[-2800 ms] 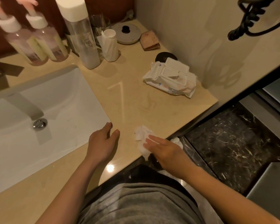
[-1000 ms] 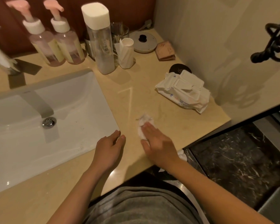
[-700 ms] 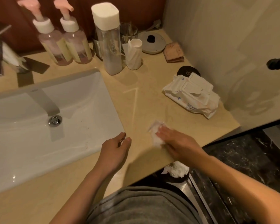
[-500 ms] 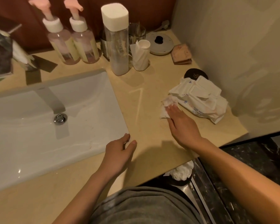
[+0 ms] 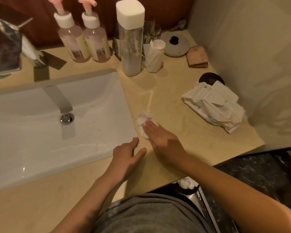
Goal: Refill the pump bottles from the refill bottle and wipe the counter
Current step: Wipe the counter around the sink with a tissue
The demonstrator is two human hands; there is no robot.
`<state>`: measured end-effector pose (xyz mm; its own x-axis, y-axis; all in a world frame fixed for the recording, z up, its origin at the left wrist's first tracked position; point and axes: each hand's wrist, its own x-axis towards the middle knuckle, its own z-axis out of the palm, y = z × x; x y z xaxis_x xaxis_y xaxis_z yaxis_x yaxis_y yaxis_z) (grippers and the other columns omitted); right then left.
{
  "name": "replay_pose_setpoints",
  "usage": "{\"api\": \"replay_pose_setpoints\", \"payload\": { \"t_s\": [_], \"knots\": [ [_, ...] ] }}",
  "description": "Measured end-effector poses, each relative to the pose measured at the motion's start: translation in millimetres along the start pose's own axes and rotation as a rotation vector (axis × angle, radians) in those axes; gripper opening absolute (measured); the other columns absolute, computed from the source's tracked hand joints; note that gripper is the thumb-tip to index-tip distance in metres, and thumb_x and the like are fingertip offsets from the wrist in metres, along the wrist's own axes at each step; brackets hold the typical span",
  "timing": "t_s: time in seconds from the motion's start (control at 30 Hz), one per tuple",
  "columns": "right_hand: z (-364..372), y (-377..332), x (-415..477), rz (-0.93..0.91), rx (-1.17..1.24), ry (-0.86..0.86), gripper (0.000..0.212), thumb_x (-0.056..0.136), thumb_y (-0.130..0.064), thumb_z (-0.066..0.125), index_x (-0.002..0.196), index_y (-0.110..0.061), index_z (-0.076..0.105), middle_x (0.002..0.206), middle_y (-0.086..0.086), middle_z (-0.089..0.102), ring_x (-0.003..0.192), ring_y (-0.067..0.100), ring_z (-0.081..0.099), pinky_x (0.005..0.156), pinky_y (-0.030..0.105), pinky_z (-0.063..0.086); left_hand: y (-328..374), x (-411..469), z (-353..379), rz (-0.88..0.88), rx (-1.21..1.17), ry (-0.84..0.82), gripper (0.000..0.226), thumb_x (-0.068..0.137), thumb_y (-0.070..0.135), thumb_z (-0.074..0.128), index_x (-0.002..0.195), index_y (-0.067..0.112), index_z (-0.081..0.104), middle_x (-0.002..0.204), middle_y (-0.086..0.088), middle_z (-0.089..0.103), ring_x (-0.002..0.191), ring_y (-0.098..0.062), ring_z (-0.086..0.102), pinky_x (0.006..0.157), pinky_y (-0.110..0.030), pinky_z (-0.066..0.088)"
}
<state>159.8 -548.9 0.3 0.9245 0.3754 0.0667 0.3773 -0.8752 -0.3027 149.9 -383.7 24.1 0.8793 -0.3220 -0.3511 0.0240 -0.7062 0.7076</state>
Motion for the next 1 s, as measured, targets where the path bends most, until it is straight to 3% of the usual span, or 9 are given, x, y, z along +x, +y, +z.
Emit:
{"api": "replay_pose_setpoints", "payload": {
  "t_s": [0.07,0.2,0.3,0.37,0.43,0.5,0.6,0.73,1.0],
  "knots": [
    [-5,4,-30,-0.102,0.006,-0.102,0.046,0.084,-0.008,0.039,0.127,-0.005,0.056,0.131,0.013,0.056,0.117,0.025,0.057,0.087,0.032,0.052,0,1,-1,0.019,0.038,-0.007,0.092,0.065,0.071,0.022,0.131,0.014,0.051,0.103,-0.016,0.066,0.096,-0.028,0.059,0.086,-0.033,0.039],
    [-29,29,-65,-0.321,-0.076,-0.216,0.045,0.09,-0.017,0.046,0.134,-0.012,0.05,0.141,0.006,0.047,0.13,0.015,0.043,0.105,0.029,0.04,3,0,-2,0.012,0.061,-0.014,0.06,0.088,0.054,0.036,0.135,0.018,0.045,0.082,-0.001,0.06,0.087,-0.024,0.057,0.077,-0.03,0.036],
    [-47,42,-48,-0.247,-0.041,-0.195,0.039,0.1,-0.036,0.037,0.139,-0.036,0.039,0.144,-0.019,0.03,0.128,-0.006,0.028,0.103,0.014,0.033,3,1,-2,0.002,0.111,-0.02,0.047,0.096,0.042,0.042,0.135,0.014,0.044,0.069,0.006,0.045,0.079,-0.022,0.051,0.077,-0.032,0.036],
    [-50,53,-25,-0.19,-0.096,-0.188,0.042,0.1,-0.026,0.045,0.141,-0.032,0.036,0.146,-0.013,0.03,0.131,0.0,0.029,0.107,0.02,0.027,2,1,-2,-0.005,0.102,-0.018,0.046,0.097,0.038,0.043,0.137,0.016,0.041,0.069,0.007,0.045,0.077,-0.019,0.048,0.077,-0.031,0.035],
    [-39,66,1,-0.152,-0.105,-0.118,0.054,0.083,0.002,0.063,0.134,-0.012,0.05,0.139,0.01,0.048,0.127,0.024,0.047,0.103,0.038,0.037,2,1,-2,-0.008,0.082,-0.028,0.048,0.097,0.038,0.042,0.14,0.017,0.038,0.077,0.003,0.053,0.082,-0.02,0.051,0.081,-0.03,0.037],
    [-32,71,30,-0.057,-0.093,-0.127,0.053,0.083,0.008,0.057,0.134,-0.006,0.05,0.139,0.015,0.048,0.127,0.033,0.046,0.097,0.046,0.045,1,1,-1,-0.021,0.063,-0.04,0.051,0.098,0.038,0.042,0.144,0.018,0.033,0.101,-0.007,0.062,0.096,-0.023,0.055,0.091,-0.032,0.038],
    [-34,60,79,0.055,-0.112,-0.103,0.054,0.092,0.004,0.04,0.143,-0.011,0.034,0.152,0.01,0.03,0.138,0.026,0.03,0.099,0.041,0.042,3,0,-3,-0.036,0.051,-0.06,0.053,0.098,0.037,0.041,0.146,0.019,0.029,0.127,-0.01,0.057,0.109,-0.024,0.052,0.098,-0.032,0.035],
    [-24,52,113,0.224,-0.07,-0.06,0.051,0.094,0.004,0.035,0.143,-0.011,0.034,0.153,0.008,0.027,0.14,0.022,0.025,0.105,0.034,0.03,4,-2,-4,-0.072,-0.061,-0.071,0.052,0.098,0.035,0.043,0.145,0.02,0.031,0.143,-0.006,0.045,0.126,-0.024,0.045,0.108,-0.033,0.029],
    [-10,22,68,0.209,-0.039,-0.006,0.057,0.092,0.008,0.032,0.146,-0.012,0.03,0.154,0.009,0.024,0.142,0.021,0.022,0.107,0.03,0.027,4,-7,2,-0.163,-0.19,0.005,0.05,0.096,0.039,0.043,0.142,0.02,0.041,0.143,0.002,0.046,0.128,-0.015,0.046,0.11,-0.031,0.032]
  ]
}}
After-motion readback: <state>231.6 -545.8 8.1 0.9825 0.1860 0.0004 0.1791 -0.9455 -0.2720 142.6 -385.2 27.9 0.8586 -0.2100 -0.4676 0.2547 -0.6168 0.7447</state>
